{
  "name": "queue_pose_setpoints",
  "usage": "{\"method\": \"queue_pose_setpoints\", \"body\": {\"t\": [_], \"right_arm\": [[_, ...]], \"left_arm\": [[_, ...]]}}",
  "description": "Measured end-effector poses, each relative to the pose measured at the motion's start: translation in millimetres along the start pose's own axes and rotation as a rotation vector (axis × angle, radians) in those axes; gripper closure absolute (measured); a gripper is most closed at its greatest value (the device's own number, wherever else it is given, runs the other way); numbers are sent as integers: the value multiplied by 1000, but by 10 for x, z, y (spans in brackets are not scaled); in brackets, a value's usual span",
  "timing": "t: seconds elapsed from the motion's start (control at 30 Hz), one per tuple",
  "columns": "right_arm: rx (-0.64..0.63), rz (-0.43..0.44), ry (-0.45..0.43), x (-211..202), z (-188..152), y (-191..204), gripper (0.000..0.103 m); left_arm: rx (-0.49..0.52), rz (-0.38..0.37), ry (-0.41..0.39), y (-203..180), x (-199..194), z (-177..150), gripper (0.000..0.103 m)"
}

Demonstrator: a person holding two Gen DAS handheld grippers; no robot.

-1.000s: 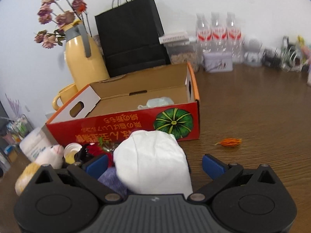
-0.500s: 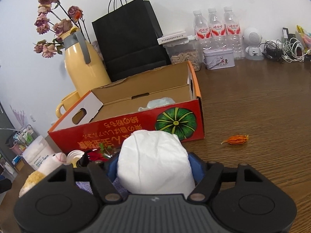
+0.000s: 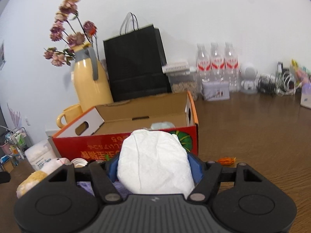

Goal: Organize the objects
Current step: 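Grasp the plush toy with the left gripper while the right holds the cloth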

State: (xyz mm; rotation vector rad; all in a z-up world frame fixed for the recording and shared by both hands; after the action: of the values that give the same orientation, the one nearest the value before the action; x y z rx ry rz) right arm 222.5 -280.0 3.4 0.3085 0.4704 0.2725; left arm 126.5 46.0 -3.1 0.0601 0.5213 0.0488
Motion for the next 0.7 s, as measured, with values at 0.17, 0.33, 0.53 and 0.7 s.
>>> {"method": "queue_pose_setpoints", "body": {"t": [0.17, 0.33, 0.53, 0.7], "right_arm": [[-45, 13, -47, -233, -85, 121, 34], [-79, 34, -64, -390, -193, 237, 34], [-106, 47, -55, -405, -295, 325, 34], [-106, 49, -47, -384, -335, 328, 34]], "left_arm": [[13, -22, 7, -65, 38, -7, 0], [30, -68, 15, -202, 102, -14, 0], [40, -100, 23, -396, 201, -3, 0], [-41, -98, 0, -458, 217, -25, 0]]}}
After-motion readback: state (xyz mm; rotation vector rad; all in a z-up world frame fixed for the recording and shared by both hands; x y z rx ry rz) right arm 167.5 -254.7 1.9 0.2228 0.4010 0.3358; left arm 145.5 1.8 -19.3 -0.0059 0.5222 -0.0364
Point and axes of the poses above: each gripper's, at about its wrist camera, not at the fingertips, and x roughly the way its jaws point, y to its left, z to its top, the point moved 3 cm from there along x, roughly the way its jaws point, and after that the axes turned 10 degrees about x, right-handed, at the moved point
